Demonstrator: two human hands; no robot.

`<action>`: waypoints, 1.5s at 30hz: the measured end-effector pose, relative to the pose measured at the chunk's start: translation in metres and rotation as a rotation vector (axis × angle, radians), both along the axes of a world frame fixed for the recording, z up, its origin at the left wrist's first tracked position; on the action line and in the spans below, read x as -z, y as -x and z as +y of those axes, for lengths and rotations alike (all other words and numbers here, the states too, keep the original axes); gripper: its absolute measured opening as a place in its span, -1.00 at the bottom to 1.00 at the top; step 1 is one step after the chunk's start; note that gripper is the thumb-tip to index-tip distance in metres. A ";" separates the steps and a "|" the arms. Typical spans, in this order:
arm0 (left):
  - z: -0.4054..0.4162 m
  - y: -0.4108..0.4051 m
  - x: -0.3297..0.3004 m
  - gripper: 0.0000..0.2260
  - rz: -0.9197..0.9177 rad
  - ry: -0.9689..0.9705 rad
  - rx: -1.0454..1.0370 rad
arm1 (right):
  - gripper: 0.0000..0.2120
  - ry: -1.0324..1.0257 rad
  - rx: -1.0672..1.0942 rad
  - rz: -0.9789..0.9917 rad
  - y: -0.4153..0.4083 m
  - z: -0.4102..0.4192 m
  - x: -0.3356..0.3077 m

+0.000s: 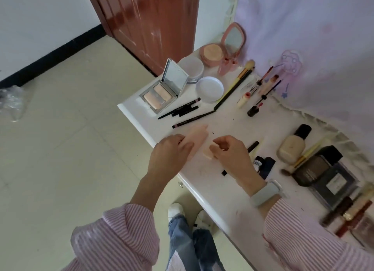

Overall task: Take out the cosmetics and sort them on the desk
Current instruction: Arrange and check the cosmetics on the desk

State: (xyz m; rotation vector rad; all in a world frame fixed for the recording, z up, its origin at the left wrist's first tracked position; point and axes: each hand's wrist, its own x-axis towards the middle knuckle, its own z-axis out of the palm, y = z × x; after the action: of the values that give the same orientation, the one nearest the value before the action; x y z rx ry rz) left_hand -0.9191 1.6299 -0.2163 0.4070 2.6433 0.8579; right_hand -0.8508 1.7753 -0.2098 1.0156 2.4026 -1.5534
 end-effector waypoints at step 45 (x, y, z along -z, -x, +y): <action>0.075 -0.177 -0.075 -0.37 -0.178 -0.359 0.142 | -0.55 0.138 0.046 0.336 -0.124 0.086 -0.098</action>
State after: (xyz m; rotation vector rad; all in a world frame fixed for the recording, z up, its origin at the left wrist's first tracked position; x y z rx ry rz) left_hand -0.7425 1.7046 -0.1417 0.5689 2.2683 1.2618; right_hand -0.7270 1.8609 -0.1121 0.8462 2.4436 -2.0169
